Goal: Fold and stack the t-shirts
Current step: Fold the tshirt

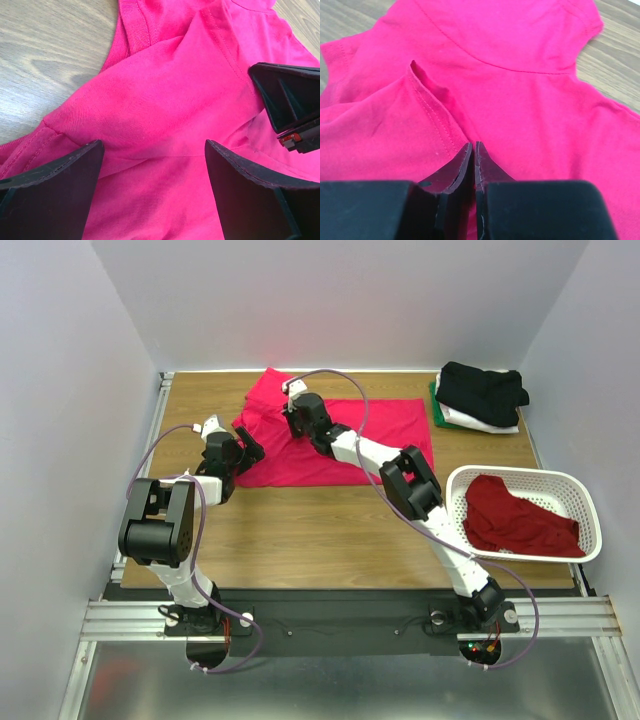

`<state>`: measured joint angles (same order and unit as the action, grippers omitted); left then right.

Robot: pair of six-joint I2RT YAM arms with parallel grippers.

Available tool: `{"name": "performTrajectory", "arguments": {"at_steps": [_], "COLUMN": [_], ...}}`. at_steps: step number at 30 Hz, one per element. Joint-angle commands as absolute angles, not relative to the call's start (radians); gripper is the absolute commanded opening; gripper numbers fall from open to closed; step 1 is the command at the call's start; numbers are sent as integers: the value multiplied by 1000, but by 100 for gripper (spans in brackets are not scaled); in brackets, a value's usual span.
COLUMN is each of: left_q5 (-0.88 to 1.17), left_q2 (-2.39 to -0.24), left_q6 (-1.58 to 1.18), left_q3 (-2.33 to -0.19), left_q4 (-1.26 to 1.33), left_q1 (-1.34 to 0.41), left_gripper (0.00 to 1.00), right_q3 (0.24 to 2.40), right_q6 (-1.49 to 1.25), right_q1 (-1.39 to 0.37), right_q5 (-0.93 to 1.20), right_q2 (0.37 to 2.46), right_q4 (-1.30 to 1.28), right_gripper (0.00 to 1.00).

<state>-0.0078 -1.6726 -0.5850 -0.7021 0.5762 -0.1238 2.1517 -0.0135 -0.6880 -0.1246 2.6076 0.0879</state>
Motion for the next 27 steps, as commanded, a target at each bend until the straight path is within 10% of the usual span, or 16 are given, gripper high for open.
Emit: {"name": "performTrajectory", "arguments": {"at_steps": [1, 7, 14, 27], "left_q5": [-6, -6, -32, -123], "left_q2": [-1667, -1667, -1648, -1520], "left_q6": [-574, -575, -569, -532], "left_q3": [-729, -730, -732, -770], "left_q4": [601, 601, 594, 552], "left_q1": [-129, -129, -129, -199], "left_gripper": [94, 94, 94, 94], "right_q3": [2171, 2174, 2080, 1550], "right_q6": [-41, -57, -32, -41], "right_q1": [-666, -653, -646, -618], "right_q5": [-158, -158, -205, -317], "right_q2": [2620, 2622, 2479, 2114], "right_q4": [115, 106, 109, 199], "right_gripper": [11, 19, 80, 89]}}
